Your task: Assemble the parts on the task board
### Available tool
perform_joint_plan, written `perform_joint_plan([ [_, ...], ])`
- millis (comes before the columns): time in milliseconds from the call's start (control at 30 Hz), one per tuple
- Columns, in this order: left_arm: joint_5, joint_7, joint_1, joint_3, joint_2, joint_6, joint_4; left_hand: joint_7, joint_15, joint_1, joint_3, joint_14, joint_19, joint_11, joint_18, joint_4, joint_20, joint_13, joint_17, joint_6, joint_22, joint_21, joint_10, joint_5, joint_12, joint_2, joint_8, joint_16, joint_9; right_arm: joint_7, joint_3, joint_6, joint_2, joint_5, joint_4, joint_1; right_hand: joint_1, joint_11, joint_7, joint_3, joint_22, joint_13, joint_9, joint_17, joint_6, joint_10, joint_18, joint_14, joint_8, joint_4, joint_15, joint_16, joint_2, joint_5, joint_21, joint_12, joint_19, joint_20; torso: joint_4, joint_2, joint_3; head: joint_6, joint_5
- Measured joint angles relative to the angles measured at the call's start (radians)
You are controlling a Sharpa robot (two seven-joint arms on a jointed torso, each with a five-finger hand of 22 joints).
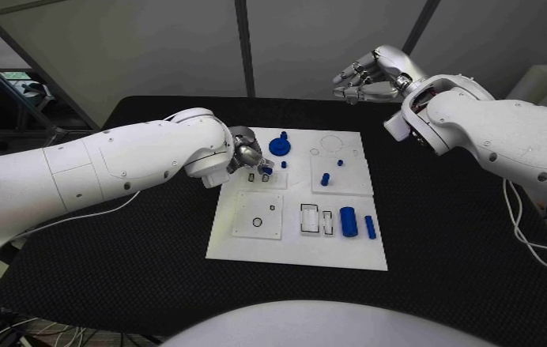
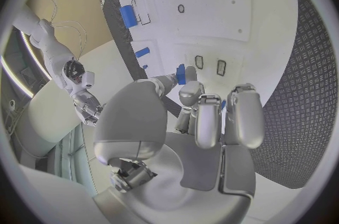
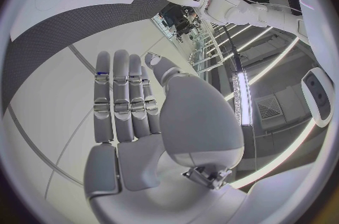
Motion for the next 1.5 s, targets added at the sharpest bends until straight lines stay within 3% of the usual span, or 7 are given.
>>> perform_joint_plan([
  [167, -0.019, 0.011, -0.006, -0.001, -0.013, -0.049, 0.02, 0.0, 0.0, -0.005, 0.006, 0.0, 0.0, -0.002, 0.0, -0.003, 0.0, 0.004, 0.0, 0.0, 0.002, 0.0, 0.002, 0.004, 0.005, -0.005, 0.004, 0.0, 0.004, 0.0, 0.0, 0.0, 0.0, 0.0, -0.002, 0.0, 0.0, 0.0, 0.0, 0.0, 0.0, 0.002, 0.0, -0.002, 0.0, 0.0, 0.0, 0.0, 0.0, 0.0, 0.0, -0.001, 0.0, 0.0, 0.0, 0.0, 0.0, 0.0, 0.0005, 0.0, 0.0009, -0.002, 0.002],
  [433, -0.098, 0.014, -0.031, -0.002, -0.023, -0.121, 0.041, 0.0, 0.0, -0.011, 0.011, 0.0, 0.0, -0.004, 0.0, -0.003, 0.0, 0.012, 0.0, 0.0, 0.008, 0.005, 0.011, 0.004, 0.011, -0.011, 0.009, 0.0, 0.009, -0.004, 0.0, 0.0, 0.0, 0.0, -0.004, 0.0, 0.0, 0.0, 0.0, -0.003, 0.0, 0.002, 0.0, -0.003, 0.0, 0.0, 0.0, 0.0, 0.0, 0.003, 0.0, -0.001, 0.0, 0.0, 0.0, 0.0, 0.0, 0.0, 0.0055, 0.0, 0.0039, -0.004, 0.004],
  [667, -0.165, 0.011, -0.048, -0.003, -0.017, -0.155, 0.043, 0.001, 0.0, -0.015, 0.022, 0.0, 0.004, -0.002, 0.0, -0.009, -0.004, 0.014, 0.0, 0.001, 0.01, 0.005, 0.016, 0.008, 0.011, -0.015, 0.009, 0.0, 0.012, -0.008, 0.0, 0.0, 0.001, 0.0, -0.004, 0.0, 0.0, 0.0, 0.0, -0.003, 0.0, 0.002, 0.0, -0.003, 0.0, 0.0, 0.0, 0.0, 0.0, 0.003, 0.0, -0.001, 0.0, 0.0, 0.0, 0.0, 0.0, 0.0, 0.0063, 0.0, 0.0043, -0.003, 0.007],
  [1000, -0.209, -0.001, -0.056, -0.003, -0.004, -0.149, 0.04, 0.001, 0.001, -0.015, 0.024, 0.0, 0.004, -0.002, 0.0, -0.01, -0.004, 0.015, 0.0, 0.001, 0.012, 0.008, 0.016, 0.008, 0.014, -0.015, 0.009, 0.0, 0.013, -0.013, 0.0, 0.002, 0.001, 0.0, -0.003, 0.0, -0.005, 0.0, 0.0, -0.003, 0.0, 0.004, 0.0, -0.006, 0.0, 0.0, 0.0, 0.0, 0.0, 0.009, 0.0, -0.001, 0.005, 0.004, 0.0, 0.004, 0.0, 0.0, 0.0046, 0.001, 0.0048, -0.002, 0.005],
  [1500, -0.226, -0.031, -0.058, -0.003, 0.015, -0.085, 0.025, 0.0, 0.001, -0.027, 0.042, 0.0, 0.004, -0.002, 0.0, -0.022, -0.003, 0.023, 0.0, 0.0, 0.017, 0.01, 0.023, 0.015, 0.02, -0.026, 0.013, 0.0, 0.018, -0.019, -0.001, 0.01, 0.005, 0.0, -0.003, 0.0, -0.005, 0.004, 0.0, -0.003, 0.0, 0.005, 0.0, -0.007, 0.0, -0.004, 0.0, 0.0, 0.0, 0.009, 0.0, -0.001, 0.005, 0.004, 0.0, 0.004, 0.0, 0.0, 0.0046, 0.002, 0.0054, -0.009, 0.004],
])
